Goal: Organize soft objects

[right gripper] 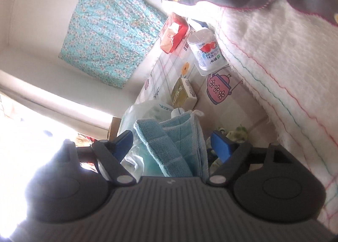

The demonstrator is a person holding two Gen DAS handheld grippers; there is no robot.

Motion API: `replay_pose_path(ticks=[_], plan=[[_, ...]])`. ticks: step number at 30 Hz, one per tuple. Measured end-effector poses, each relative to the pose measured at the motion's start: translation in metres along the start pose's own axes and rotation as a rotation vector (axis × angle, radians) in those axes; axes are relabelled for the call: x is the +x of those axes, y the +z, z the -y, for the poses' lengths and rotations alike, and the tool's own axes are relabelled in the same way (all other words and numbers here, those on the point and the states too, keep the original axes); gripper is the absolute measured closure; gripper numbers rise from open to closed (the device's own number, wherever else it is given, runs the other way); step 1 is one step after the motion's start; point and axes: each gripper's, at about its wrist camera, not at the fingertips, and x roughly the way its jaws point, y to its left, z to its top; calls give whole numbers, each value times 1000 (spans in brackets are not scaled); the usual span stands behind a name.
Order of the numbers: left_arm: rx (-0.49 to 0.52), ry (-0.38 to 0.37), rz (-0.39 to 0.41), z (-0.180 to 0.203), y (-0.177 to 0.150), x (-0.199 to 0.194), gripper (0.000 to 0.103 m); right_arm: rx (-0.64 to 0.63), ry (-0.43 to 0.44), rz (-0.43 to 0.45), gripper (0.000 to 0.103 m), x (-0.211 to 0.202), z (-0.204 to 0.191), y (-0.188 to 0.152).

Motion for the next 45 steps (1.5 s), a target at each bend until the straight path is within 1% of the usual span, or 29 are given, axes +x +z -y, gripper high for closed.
replay_pose_path(ticks=[3, 6, 7, 9, 12, 15, 17, 18, 19, 20, 23, 25, 27, 30, 33, 34, 35, 37, 40, 43, 45], plan=[[6, -8, 1, -1, 0, 1, 35, -63, -28, -65, 19, 15, -4, 9], [9, -13, 0, -2, 0, 3, 35, -112, -37, -128, 19, 33, -8, 14], [6, -17, 0, -3, 0, 3, 35, -118, -26, -151, 19, 40, -6, 16], [-2, -25, 0, -5, 0, 3, 35, -96, -23, -181, 19, 53, -1, 19], [-7, -37, 2, -6, 0, 3, 35, -61, 22, -220, 19, 75, 5, 24], [-14, -46, 5, -8, 0, 3, 35, -50, 57, -228, 25, 85, 7, 29], [-17, -49, 8, -9, 0, 3, 35, -26, 77, -243, 35, 97, 8, 35], [-19, -50, 11, -10, 0, 3, 35, -23, 77, -247, 43, 99, 8, 36], [-23, -51, 12, -10, 0, 3, 35, -28, 73, -248, 50, 100, 8, 36], [-27, -52, 14, -11, 0, 3, 35, -35, 67, -243, 52, 99, 7, 36], [-36, -59, 17, -13, 0, 2, 35, -51, 58, -230, 65, 93, 4, 33], [-42, -62, 21, -15, 1, 2, 35, -49, 61, -215, 78, 86, 3, 33], [-50, -58, 34, -17, 1, 1, 35, -76, 51, -192, 85, 81, -3, 34], [-48, -48, 56, -17, 2, -4, 35, -140, 26, -154, 87, 73, -16, 33], [-23, -9, 94, -13, 1, -15, 34, -207, 19, -117, 88, 65, -29, 31], [-11, 7, 114, -12, 1, -20, 31, -220, 17, -108, 88, 62, -31, 32], [0, 27, 137, -10, 0, -25, 25, -227, 22, -101, 88, 58, -34, 32], [29, 69, 192, -7, 0, -35, 21, -239, 45, -90, 88, 52, -39, 32], [57, 99, 224, -4, 3, -42, 13, -250, 96, -82, 88, 41, -49, 32], [61, 101, 236, -4, 4, -46, 13, -270, 150, -72, 89, 30, -63, 31], [59, 83, 259, -4, 3, -51, 15, -281, 176, -68, 89, 24, -71, 31]])
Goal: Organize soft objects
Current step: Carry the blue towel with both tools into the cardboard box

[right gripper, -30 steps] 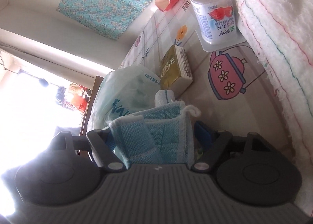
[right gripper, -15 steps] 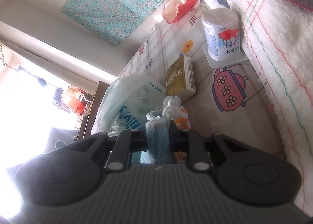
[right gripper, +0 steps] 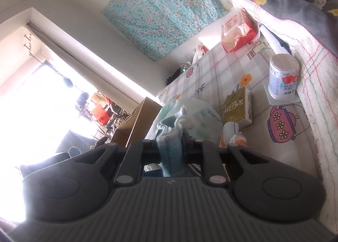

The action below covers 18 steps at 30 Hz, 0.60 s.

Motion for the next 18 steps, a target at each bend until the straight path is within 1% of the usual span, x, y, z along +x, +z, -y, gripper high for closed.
replay_pose_path(ticks=[1, 2, 3, 4, 8, 10, 14, 18], plan=[[-2, -3, 11, 0, 0, -3, 17, -3, 12, 4, 89, -3, -5, 1], [-3, -7, 20, 0, 0, -6, 24, -11, 23, 8, 89, -5, -11, 2], [-4, -12, 30, 0, 0, -11, 28, -18, 30, 12, 89, -7, -17, 1], [-3, -17, 37, 1, 0, -15, 34, -25, 37, 13, 89, -7, -23, 1], [7, -5, 85, 4, -1, -39, 42, -62, 62, 8, 89, -6, -51, 2], [-6, 7, 110, 1, 0, -57, 43, -87, 63, -7, 89, -2, -70, 3], [-41, 55, 181, -9, -3, -100, 43, -150, 116, -43, 89, 17, -115, 2], [-94, 137, 266, -29, -12, -152, 43, -211, 212, -111, 89, 54, -172, 1]])
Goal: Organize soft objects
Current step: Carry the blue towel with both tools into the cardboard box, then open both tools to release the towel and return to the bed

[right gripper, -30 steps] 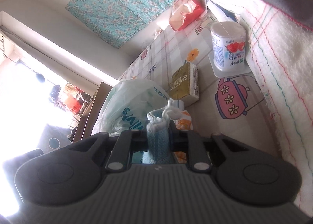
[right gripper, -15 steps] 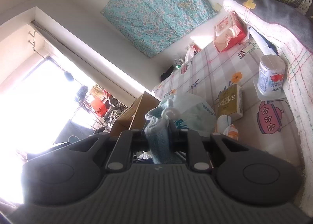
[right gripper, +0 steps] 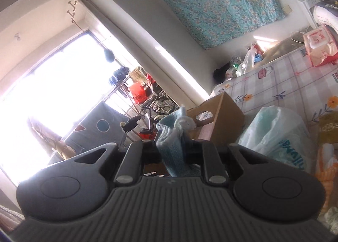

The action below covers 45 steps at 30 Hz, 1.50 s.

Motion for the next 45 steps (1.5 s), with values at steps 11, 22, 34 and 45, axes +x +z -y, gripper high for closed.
replay_pose_path(ticks=[11, 22, 34, 45], plan=[[-235, 378, 155, -109, -9, -123, 39, 5, 163, -373, 89, 224, -90, 3], [-372, 599, 210, -190, -21, -181, 32, 301, -28, -640, 89, 400, -34, -45], [-401, 581, 199, -214, -23, -177, 32, 414, -171, -613, 80, 437, -17, -70], [-386, 564, 195, -209, -24, -174, 30, 199, -192, -495, 49, 404, -48, -35]])
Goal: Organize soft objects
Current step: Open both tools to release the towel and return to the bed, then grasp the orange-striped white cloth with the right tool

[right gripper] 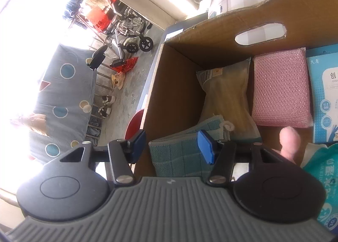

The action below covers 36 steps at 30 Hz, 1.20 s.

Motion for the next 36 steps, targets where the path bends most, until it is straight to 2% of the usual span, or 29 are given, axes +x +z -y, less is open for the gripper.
replay_pose_path(ticks=[8, 14, 18, 23, 28, 36], plan=[[35, -30, -2, 20, -2, -5, 27, -5, 78, 67, 49, -69, 9, -14], [78, -83, -13, 49, -6, -7, 24, 4, 162, 178, 49, -146, 25, -53], [130, -139, -28, 82, -14, -7, 22, 0, 168, 264, 49, -200, 48, -82], [203, -231, -57, 128, -33, -3, 21, 23, 111, 386, 49, -272, 90, -118], [277, -335, -115, 177, -61, 8, 21, 97, 10, 511, 49, -338, 144, -161], [382, -469, -231, 246, -114, 35, 21, 248, -181, 649, 49, -407, 229, -235]])
